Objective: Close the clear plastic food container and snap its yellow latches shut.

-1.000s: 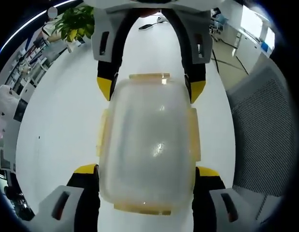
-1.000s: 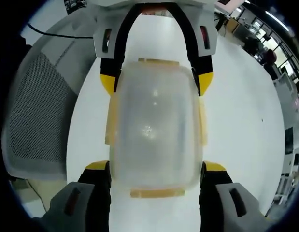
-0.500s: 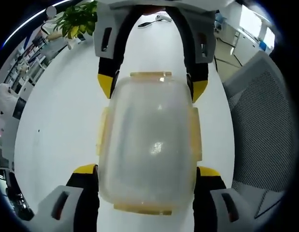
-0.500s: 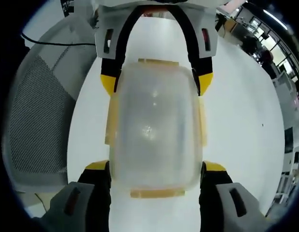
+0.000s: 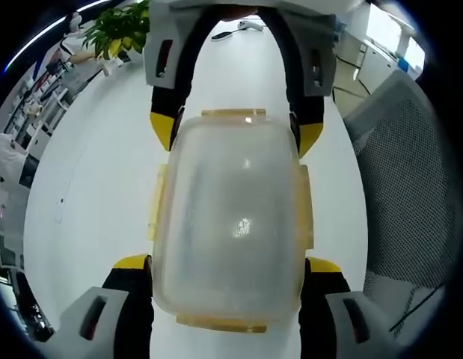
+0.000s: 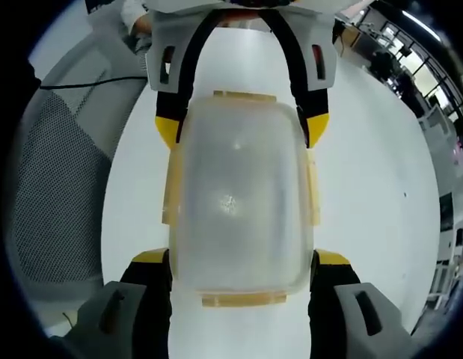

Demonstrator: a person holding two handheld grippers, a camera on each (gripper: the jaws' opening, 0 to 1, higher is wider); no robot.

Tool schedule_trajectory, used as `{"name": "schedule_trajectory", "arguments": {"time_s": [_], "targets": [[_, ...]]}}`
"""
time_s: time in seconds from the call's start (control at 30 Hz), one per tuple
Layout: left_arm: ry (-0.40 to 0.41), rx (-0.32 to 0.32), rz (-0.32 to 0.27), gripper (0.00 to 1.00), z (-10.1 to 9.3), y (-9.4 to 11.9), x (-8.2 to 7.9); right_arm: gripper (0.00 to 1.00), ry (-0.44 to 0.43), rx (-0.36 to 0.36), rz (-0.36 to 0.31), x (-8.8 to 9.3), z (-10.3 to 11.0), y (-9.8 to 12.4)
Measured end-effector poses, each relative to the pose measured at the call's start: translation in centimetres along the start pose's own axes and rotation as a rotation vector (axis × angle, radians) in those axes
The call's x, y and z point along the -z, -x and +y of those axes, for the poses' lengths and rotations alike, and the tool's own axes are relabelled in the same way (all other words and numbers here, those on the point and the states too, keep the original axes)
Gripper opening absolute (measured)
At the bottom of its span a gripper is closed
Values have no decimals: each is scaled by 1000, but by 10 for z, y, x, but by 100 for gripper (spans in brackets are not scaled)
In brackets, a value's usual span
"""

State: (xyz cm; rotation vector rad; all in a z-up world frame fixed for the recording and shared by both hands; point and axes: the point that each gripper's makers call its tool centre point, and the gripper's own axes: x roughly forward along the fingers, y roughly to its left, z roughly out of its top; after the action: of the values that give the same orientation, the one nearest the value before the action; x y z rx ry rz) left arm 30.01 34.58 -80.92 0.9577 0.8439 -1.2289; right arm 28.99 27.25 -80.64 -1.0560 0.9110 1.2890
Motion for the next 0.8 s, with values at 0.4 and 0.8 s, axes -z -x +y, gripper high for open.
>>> {"name": "schedule_trajectory", "arguments": {"time_s": [0.4, 0.8], "targets": [[-39, -11, 29, 77, 22, 1, 12, 73, -24, 17, -5, -11, -20, -5], [-39, -23, 24, 77, 45, 0, 18, 73, -34, 28, -12, -17, -42, -10]]}}
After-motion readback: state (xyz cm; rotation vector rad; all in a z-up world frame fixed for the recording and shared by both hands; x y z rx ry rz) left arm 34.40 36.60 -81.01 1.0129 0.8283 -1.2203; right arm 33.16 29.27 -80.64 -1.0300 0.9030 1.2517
